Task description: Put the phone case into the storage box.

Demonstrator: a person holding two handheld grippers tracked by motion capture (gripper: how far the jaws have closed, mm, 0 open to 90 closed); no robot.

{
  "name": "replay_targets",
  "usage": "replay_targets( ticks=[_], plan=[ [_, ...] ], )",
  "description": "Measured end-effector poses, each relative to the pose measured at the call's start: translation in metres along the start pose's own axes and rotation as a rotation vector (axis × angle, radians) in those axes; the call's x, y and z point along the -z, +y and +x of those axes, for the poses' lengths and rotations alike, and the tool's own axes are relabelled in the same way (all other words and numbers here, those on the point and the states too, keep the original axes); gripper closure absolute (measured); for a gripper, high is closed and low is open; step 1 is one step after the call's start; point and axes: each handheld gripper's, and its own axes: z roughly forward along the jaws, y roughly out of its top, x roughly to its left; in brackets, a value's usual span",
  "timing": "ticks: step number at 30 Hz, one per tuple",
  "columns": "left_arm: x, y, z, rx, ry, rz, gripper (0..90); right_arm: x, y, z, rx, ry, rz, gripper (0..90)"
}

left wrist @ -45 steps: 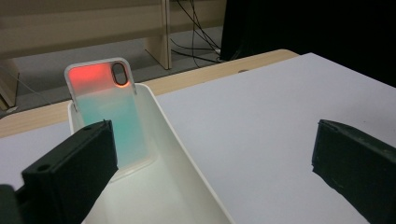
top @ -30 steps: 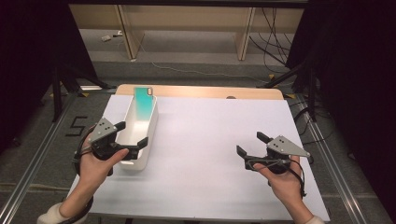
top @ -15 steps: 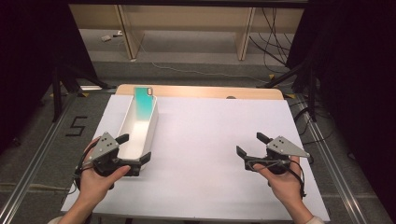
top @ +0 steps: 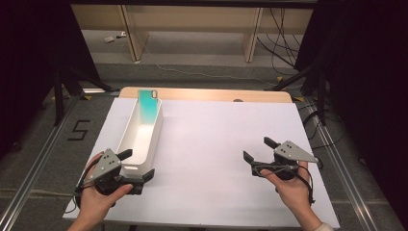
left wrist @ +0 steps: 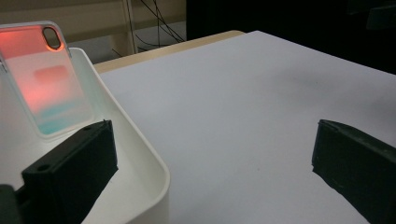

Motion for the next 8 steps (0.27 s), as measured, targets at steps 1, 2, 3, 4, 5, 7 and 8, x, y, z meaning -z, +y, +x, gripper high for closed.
replay_targets(
  ticks=[1, 2, 3, 4, 5, 7, 8],
  plan=[
    [0.0005, -0.0007, -0.0002, -0.001, 0.009, 0.005, 0.0, -0.0007, -0.0005, -0.0004, 0.008, -0.006, -0.002, 12.8],
    [0.0004, -0.0013, 0.0003, 0.002, 0.009, 0.005, 0.0, -0.001, -0.0008, -0.0007, 0.005, -0.001, -0.005, 12.8],
    [0.0001, -0.0016, 0.0009, 0.006, 0.01, 0.0, 0.0, -0.0026, -0.0015, -0.001, 0.003, 0.003, -0.021, 12.8],
    [0.0001, -0.0017, 0.0014, 0.006, 0.013, -0.003, 0.0, -0.0025, -0.0015, -0.0012, 0.002, 0.004, -0.019, 12.8],
    [0.0002, -0.0019, 0.0018, 0.01, 0.017, -0.009, 0.0, -0.0014, -0.0011, -0.0015, 0.004, -0.002, -0.005, 12.8],
    [0.002, -0.0011, 0.0025, 0.014, 0.015, -0.019, 0.0, -0.0014, -0.0014, -0.0017, 0.002, -0.003, -0.01, 12.7],
    [0.0023, -0.0008, 0.0023, 0.015, 0.017, -0.026, 0.0, -0.0011, -0.0016, -0.0021, 0.002, -0.005, -0.009, 12.7]
  ],
)
